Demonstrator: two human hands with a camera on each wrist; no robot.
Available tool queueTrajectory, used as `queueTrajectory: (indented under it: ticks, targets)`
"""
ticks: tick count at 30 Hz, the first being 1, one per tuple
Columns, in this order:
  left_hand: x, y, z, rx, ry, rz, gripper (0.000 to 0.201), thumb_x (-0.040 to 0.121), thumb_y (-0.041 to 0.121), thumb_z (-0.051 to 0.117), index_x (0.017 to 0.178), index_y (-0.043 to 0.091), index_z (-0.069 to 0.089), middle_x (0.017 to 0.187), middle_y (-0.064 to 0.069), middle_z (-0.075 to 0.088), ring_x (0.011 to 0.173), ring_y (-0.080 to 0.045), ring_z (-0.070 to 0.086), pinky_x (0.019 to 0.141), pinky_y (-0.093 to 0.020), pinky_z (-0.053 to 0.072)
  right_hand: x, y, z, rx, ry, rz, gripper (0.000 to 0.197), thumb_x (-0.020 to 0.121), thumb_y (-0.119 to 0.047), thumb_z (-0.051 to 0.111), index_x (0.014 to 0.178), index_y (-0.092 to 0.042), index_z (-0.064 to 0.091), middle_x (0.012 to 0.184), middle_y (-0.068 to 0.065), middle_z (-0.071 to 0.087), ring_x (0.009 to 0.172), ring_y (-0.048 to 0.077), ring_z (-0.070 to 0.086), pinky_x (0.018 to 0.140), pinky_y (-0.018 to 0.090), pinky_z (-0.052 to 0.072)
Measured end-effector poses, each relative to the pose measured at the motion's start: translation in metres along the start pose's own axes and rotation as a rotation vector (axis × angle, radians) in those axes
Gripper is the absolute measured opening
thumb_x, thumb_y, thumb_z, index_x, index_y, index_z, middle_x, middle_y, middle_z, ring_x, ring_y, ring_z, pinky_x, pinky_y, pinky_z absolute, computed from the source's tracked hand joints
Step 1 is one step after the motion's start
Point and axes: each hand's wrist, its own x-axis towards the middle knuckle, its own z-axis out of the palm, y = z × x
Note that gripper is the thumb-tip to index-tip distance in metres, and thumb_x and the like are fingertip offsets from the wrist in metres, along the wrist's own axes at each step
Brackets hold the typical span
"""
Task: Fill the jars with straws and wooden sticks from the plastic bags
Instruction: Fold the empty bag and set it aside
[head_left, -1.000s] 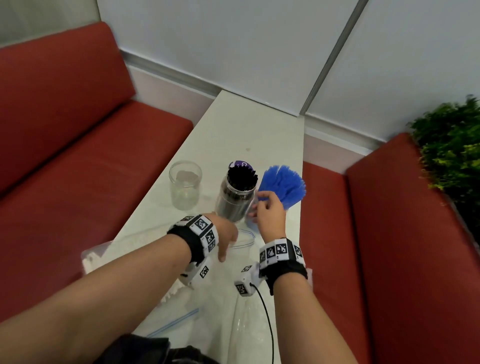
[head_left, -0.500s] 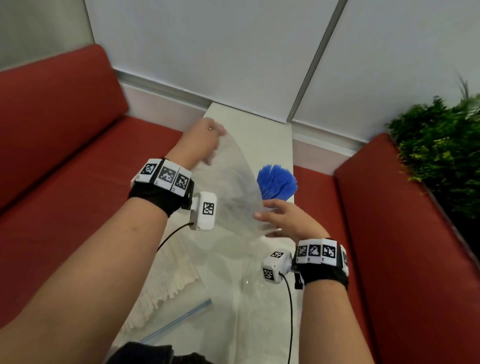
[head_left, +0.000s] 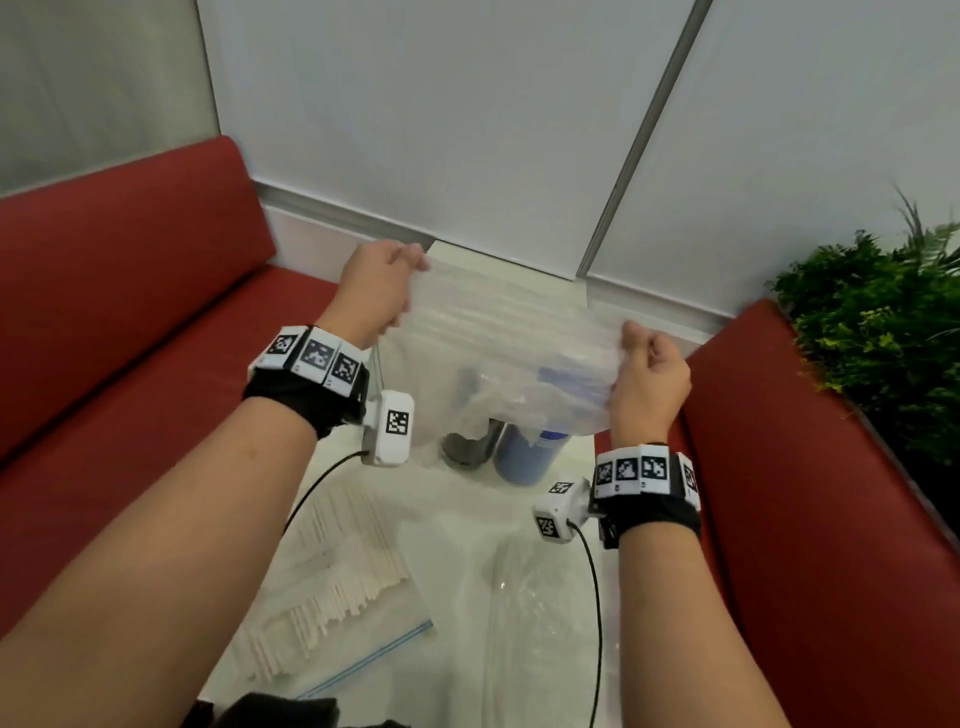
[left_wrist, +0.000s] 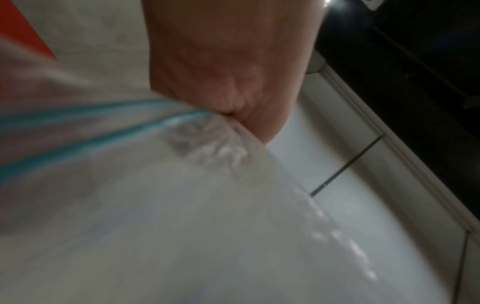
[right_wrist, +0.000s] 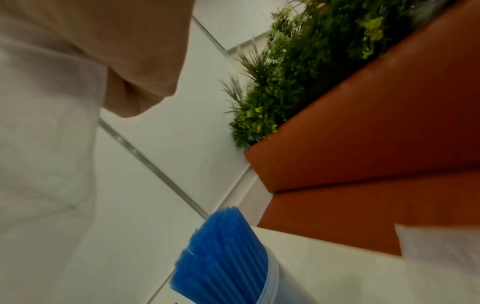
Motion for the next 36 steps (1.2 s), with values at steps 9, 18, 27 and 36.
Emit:
queueTrajectory:
  ticks: [9,18,27,36]
  targets:
    - [-0.020,-0.028,-0.010,-0.375,-0.944,-0.224,0.056,0.083,0.058,0.066,0.125,0.022,0.065,0.127,-0.009,0.066,0.120,-0.023,0.061,0.100,-0.045,0.046,0.014,0.001,-0.001,0.455,0.134,0.421,0.036,0.108,-0.024,0.047,0.128,0.003,0.058,0.085,0.005,0.051,0.059,0.003,0.045,0.047,0.010,0.041]
    - [-0.035,-0.011,0.022,-0.630,-0.657,-0.159,0.020,0.101,0.038,0.049,0.095,0.019,0.054,0.095,-0.014,0.071,0.086,-0.044,0.071,0.057,-0.037,0.059,-0.037,0.010,0.032,0.427,-0.317,0.786,0.055,0.093,-0.067,0.054,0.109,-0.015,0.058,0.110,0.009,0.069,0.090,0.024,0.074,0.075,0.038,0.063]
    - [-0.033,-0.010,0.031,-0.409,-0.483,-0.120,0.024,0.100,0.047,0.047,0.090,0.028,0.058,0.088,-0.010,0.071,0.046,-0.020,0.057,0.039,-0.023,0.030,-0.023,0.016,0.038,0.222,-0.351,0.399,0.007,0.097,-0.005,0.064,0.098,0.001,0.068,0.065,0.007,0.062,0.055,0.015,0.058,0.053,0.023,0.052]
    - [0.006,-0.024,0.007,-0.357,-0.105,-0.366,0.067,0.088,0.064,0.056,0.115,0.003,0.065,0.088,-0.010,0.069,0.076,-0.023,0.056,0.070,-0.034,0.043,0.019,0.036,0.001,0.273,-0.077,0.266,0.009,0.094,-0.019,0.071,0.088,-0.013,0.069,0.053,-0.005,0.056,0.044,0.009,0.043,0.043,0.022,0.039]
